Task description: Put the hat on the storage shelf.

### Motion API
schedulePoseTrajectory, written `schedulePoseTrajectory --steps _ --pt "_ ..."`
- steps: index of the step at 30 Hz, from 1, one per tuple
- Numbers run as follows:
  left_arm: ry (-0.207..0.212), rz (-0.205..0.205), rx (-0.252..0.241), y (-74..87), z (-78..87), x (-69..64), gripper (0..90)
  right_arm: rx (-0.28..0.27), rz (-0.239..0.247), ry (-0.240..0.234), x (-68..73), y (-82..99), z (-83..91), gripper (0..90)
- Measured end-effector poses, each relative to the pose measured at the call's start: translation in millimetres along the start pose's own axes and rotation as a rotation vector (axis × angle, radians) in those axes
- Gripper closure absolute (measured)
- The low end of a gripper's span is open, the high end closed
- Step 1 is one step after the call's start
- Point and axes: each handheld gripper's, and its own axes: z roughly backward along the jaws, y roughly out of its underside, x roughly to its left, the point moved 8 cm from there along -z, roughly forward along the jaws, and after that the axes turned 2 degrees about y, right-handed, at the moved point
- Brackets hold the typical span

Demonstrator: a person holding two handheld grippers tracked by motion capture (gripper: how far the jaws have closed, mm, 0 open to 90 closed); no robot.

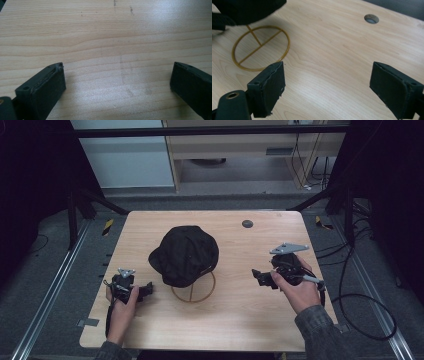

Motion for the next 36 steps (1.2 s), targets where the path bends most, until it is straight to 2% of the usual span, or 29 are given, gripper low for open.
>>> schedulePoseTrajectory --steps 14,25,36 --pt "0.000 0.000 0.000 0.0 0.0 0.0 0.0 0.040 -0.031 -0.007 -0.8 41.0 -21.6 13.1" --pt "0.000 -0.001 0.000 0.0 0.0 0.0 0.0 0.068 -0.039 -0.011 -1.1 62.4 -34.5 12.7" --pt "0.005 -0.007 0.002 0.2 0.2 -0.7 0.0 0.092 -0.043 -0.023 6.2 78.2 -46.2 12.5"
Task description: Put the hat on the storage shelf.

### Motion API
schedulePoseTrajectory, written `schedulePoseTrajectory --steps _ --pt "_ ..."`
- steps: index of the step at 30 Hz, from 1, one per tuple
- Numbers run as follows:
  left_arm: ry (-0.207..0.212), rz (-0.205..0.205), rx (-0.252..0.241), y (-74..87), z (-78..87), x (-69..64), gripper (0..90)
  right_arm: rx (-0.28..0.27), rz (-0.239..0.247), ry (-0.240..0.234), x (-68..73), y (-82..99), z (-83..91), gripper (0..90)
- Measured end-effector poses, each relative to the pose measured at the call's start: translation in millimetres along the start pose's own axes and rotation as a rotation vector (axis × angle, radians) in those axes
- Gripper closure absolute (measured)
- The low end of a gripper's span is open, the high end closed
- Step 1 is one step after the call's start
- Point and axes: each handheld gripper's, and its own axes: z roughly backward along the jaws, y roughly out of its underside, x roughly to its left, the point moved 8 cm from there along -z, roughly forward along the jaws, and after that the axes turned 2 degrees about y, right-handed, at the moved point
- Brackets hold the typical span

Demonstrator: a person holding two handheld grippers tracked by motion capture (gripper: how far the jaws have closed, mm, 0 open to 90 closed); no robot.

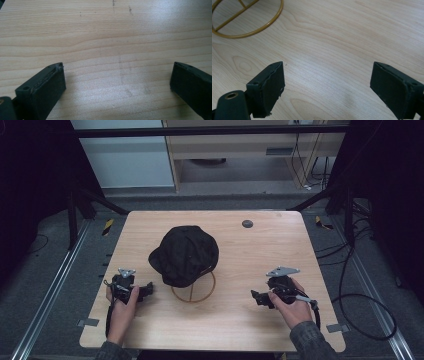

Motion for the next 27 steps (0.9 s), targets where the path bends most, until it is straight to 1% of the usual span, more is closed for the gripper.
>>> schedulePoseTrajectory --steps 5,7,8,13,15,20,21,24,27 --pt "0.000 0.000 0.000 0.0 0.0 0.0 0.0 0.012 0.003 -0.008 4.8 6.9 -8.9 12.3" --pt "0.000 0.000 0.000 0.0 0.0 0.0 0.0 0.013 -0.005 -0.017 7.2 8.1 -12.8 12.3" --pt "0.000 0.000 0.000 0.0 0.0 0.0 0.0 0.013 -0.006 -0.014 7.7 8.8 -15.1 12.3" --pt "0.000 0.000 0.000 0.0 0.0 0.0 0.0 -0.001 -0.024 -0.023 11.6 8.9 -26.5 12.3" --pt "0.000 0.000 0.000 0.0 0.0 0.0 0.0 -0.008 -0.040 -0.029 13.2 8.5 -30.6 12.2" --pt "0.000 0.000 0.000 0.0 0.0 0.0 0.0 -0.014 -0.049 -0.026 15.0 9.1 -41.2 12.1" --pt "0.000 0.001 0.000 0.0 0.0 0.0 0.0 -0.014 -0.042 -0.023 14.8 9.5 -43.1 12.1" --pt "-0.002 0.003 -0.001 -0.4 -0.4 0.2 0.0 -0.009 -0.044 -0.017 16.2 11.1 -48.5 11.6" --pt "-0.012 0.014 -0.001 -1.1 -1.1 1.6 0.0 0.002 -0.032 -0.009 17.2 14.6 -54.6 10.8"
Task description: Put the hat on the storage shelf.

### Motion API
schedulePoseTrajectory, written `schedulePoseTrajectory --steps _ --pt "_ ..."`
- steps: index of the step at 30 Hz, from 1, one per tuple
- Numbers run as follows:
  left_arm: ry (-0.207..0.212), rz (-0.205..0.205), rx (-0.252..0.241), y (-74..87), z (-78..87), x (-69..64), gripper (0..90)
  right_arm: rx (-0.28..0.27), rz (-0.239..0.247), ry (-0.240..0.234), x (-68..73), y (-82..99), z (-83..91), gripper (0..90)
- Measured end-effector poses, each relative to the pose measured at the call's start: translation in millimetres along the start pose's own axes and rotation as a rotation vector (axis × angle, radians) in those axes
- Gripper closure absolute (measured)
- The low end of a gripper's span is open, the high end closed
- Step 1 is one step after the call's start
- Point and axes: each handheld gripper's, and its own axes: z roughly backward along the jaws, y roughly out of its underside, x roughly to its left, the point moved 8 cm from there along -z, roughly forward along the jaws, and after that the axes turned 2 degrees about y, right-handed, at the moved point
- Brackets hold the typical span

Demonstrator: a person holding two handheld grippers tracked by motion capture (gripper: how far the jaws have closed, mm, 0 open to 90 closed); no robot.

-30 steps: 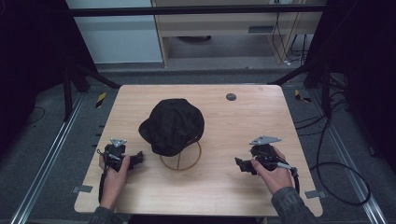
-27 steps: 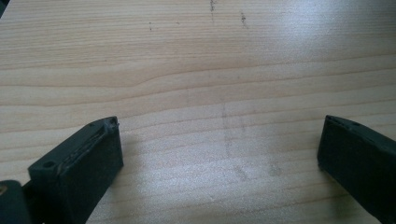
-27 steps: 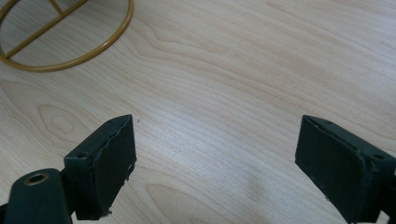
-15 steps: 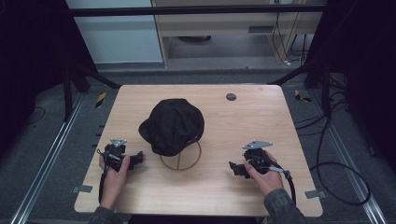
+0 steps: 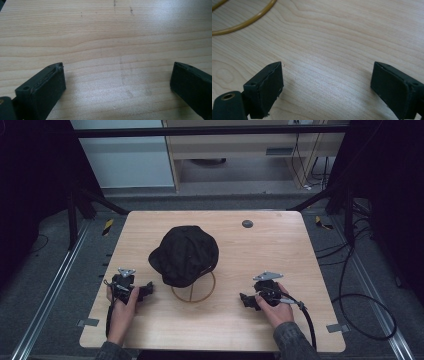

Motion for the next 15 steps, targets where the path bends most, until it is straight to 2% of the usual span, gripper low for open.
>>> schedulePoseTrajectory --steps 3,6,15 --pt "-0.013 0.014 -0.001 -0.8 -0.7 2.1 0.0 -0.009 0.033 0.036 -0.4 1.1 -3.8 8.7" --pt "-0.017 0.018 0.000 -1.1 -1.0 3.3 0.0 -0.020 0.064 0.053 0.6 1.7 -6.3 6.9" --pt "-0.020 0.020 -0.001 -0.8 -0.6 3.2 0.0 -0.039 0.032 0.075 -3.6 6.3 -3.9 3.9"
